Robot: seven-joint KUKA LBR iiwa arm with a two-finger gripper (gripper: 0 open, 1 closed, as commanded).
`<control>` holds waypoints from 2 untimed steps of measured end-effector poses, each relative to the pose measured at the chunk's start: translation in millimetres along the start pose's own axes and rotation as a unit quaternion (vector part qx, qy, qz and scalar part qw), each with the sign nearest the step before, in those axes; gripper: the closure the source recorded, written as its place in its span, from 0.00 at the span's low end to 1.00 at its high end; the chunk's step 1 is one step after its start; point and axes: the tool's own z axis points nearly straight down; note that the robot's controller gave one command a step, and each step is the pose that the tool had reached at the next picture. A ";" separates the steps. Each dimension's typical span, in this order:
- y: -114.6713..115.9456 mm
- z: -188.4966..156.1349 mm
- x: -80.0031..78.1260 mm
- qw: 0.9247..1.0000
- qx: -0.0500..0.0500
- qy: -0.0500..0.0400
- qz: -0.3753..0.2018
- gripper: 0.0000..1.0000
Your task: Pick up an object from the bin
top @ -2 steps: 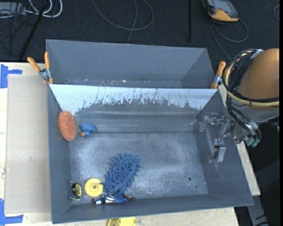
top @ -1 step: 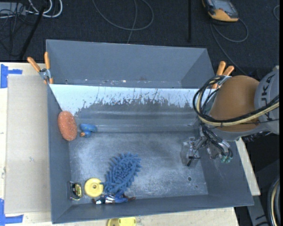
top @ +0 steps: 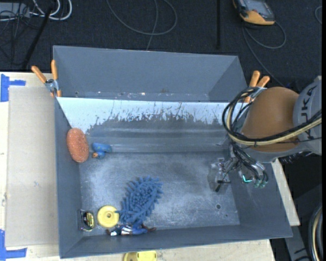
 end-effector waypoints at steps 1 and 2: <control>0.1 0.0 0.0 1.000 0.000 0.000 -0.001 0.00; 47.5 22.7 -4.3 1.000 0.001 0.000 -0.029 0.00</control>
Offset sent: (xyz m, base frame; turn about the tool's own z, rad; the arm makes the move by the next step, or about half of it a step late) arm 0.0023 0.1102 -0.0505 -0.1390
